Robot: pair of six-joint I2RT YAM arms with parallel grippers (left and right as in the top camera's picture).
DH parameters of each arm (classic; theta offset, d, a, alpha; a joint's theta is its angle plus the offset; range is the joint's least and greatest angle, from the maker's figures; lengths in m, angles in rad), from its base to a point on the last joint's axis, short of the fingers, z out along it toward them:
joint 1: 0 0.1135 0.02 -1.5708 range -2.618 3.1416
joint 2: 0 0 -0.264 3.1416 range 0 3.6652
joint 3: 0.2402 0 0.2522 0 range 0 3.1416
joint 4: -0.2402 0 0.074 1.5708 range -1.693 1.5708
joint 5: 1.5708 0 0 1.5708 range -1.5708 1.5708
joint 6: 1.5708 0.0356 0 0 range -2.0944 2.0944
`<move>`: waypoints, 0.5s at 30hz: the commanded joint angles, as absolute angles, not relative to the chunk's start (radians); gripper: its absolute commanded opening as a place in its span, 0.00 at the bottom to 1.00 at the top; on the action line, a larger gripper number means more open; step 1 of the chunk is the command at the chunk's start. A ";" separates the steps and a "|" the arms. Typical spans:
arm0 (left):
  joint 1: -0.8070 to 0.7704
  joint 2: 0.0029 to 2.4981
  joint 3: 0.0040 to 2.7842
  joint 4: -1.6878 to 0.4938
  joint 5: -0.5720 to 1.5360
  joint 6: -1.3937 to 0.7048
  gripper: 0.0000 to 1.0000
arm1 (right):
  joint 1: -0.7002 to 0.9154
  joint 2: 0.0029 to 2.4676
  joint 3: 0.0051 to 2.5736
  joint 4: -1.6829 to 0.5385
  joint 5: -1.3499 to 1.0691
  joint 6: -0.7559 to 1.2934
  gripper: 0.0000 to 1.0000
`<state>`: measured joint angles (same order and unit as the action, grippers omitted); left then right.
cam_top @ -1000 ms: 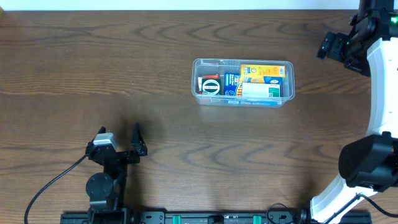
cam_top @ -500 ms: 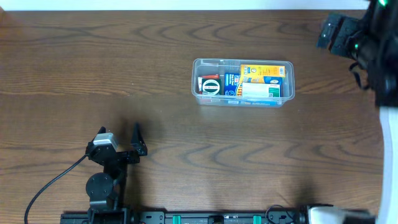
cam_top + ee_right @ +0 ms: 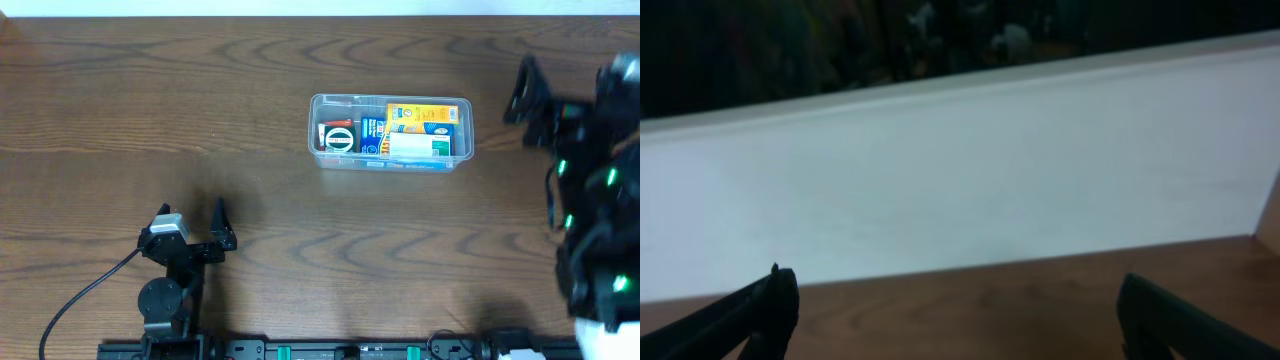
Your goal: Pack container
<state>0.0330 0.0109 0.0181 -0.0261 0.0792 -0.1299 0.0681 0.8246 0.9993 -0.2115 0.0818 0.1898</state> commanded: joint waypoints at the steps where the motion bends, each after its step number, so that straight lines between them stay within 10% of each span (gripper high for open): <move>1: 0.040 0.005 0.004 -0.063 0.097 -0.124 0.98 | 0.075 0.678 0.836 -0.168 0.051 0.174 0.99; 15: 0.040 0.005 0.004 -0.063 0.097 -0.124 0.98 | 0.075 0.079 0.229 -0.038 0.017 0.088 0.99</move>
